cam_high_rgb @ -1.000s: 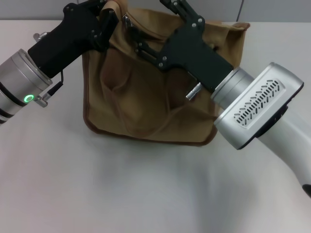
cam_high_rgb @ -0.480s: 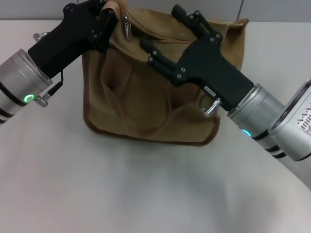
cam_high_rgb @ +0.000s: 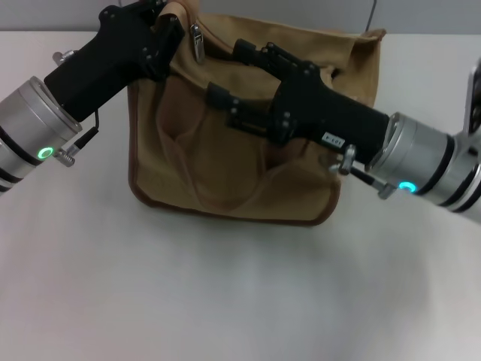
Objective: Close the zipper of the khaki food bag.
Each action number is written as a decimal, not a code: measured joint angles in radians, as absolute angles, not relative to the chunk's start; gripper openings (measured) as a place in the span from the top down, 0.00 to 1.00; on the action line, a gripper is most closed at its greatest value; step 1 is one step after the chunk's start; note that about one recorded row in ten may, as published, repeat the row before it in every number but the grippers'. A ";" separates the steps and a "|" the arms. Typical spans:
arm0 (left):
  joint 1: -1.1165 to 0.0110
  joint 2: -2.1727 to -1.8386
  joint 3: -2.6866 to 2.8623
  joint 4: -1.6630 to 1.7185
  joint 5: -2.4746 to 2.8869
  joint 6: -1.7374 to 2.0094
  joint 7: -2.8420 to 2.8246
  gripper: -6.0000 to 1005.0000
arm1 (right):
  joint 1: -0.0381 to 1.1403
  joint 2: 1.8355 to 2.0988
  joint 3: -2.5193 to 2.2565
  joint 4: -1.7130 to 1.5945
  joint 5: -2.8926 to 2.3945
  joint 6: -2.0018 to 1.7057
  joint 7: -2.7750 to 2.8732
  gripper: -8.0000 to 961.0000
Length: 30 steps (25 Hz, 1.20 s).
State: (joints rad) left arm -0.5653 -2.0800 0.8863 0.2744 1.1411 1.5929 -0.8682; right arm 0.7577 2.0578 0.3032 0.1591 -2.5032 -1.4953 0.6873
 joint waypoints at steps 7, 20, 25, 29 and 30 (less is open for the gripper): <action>-0.563 -2.080 0.887 0.273 1.142 1.594 -0.868 0.93 | 0.829 2.068 0.292 0.059 -2.502 -1.507 0.847 0.13; -0.572 -2.080 0.887 0.271 1.140 1.597 -0.868 0.93 | 0.870 2.077 0.243 0.014 -2.505 -1.491 0.927 0.13; -0.579 -2.080 0.887 0.270 1.140 1.596 -0.869 0.93 | 0.901 2.080 0.224 0.014 -2.505 -1.460 0.936 0.13; -0.583 -2.080 0.887 0.264 1.140 1.595 -0.869 0.93 | 0.907 2.081 0.217 0.015 -2.505 -1.436 0.936 0.13; -0.584 -2.080 0.887 0.261 1.140 1.593 -0.869 0.93 | 0.909 2.082 0.217 0.016 -2.503 -1.420 0.936 0.13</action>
State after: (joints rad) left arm -0.5843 -2.0800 0.8866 0.2610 1.1398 1.5933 -0.8693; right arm 0.9093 2.0823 0.2166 0.0162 -2.5030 -1.4196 0.9363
